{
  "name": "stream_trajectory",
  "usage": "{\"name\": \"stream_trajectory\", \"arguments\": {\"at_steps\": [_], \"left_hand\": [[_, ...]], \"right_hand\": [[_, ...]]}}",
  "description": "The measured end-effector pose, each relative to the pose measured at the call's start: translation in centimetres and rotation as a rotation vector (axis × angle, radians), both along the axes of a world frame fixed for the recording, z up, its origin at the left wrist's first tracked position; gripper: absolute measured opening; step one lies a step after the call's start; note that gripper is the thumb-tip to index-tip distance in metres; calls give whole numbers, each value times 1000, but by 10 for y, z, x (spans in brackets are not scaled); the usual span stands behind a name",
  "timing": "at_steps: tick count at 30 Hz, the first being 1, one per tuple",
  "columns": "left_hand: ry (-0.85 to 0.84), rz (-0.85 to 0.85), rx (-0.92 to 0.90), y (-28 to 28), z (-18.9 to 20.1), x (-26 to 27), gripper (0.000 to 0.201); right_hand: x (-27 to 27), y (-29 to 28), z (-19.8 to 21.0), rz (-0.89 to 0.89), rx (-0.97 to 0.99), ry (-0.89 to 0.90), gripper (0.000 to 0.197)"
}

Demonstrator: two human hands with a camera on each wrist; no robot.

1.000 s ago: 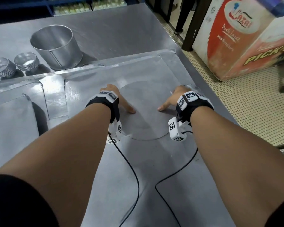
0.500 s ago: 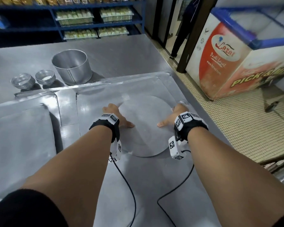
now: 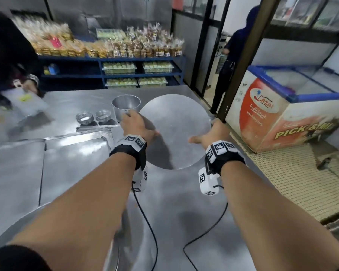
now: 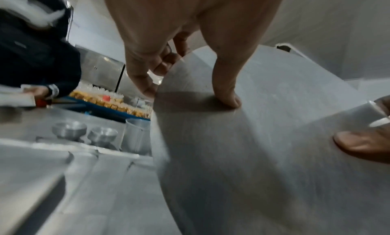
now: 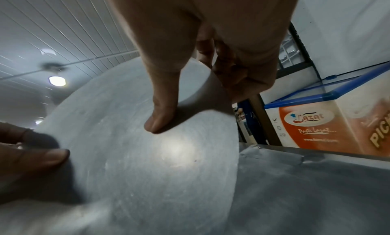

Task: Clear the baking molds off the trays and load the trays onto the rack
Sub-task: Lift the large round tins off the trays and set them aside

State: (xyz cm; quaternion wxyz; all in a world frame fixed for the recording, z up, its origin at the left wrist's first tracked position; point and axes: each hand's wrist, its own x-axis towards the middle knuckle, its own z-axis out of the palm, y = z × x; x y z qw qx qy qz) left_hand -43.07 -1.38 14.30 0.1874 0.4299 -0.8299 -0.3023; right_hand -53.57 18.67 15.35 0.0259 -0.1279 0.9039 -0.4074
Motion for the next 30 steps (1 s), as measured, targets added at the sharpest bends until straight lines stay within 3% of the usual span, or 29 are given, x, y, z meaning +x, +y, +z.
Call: {"name": "stream_trajectory", "arguments": {"at_steps": [3, 9, 14, 19, 27, 30], "left_hand": [[49, 22, -47, -14, 22, 53, 104], [73, 110, -87, -37, 42, 166, 96], [25, 194, -73, -49, 32, 249, 95], [-32, 249, 43, -56, 13, 309, 103], [-230, 192, 141, -53, -5, 363, 95], [-254, 149, 145, -49, -17, 375, 80]], "right_hand": [[42, -19, 14, 7, -49, 19, 78], [129, -53, 27, 129, -84, 11, 77], [191, -79, 16, 244, -38, -10, 81], [233, -93, -5, 360, 97, -101, 99], [273, -94, -23, 488, 256, -112, 86], [278, -96, -33, 549, 324, -70, 58]]}}
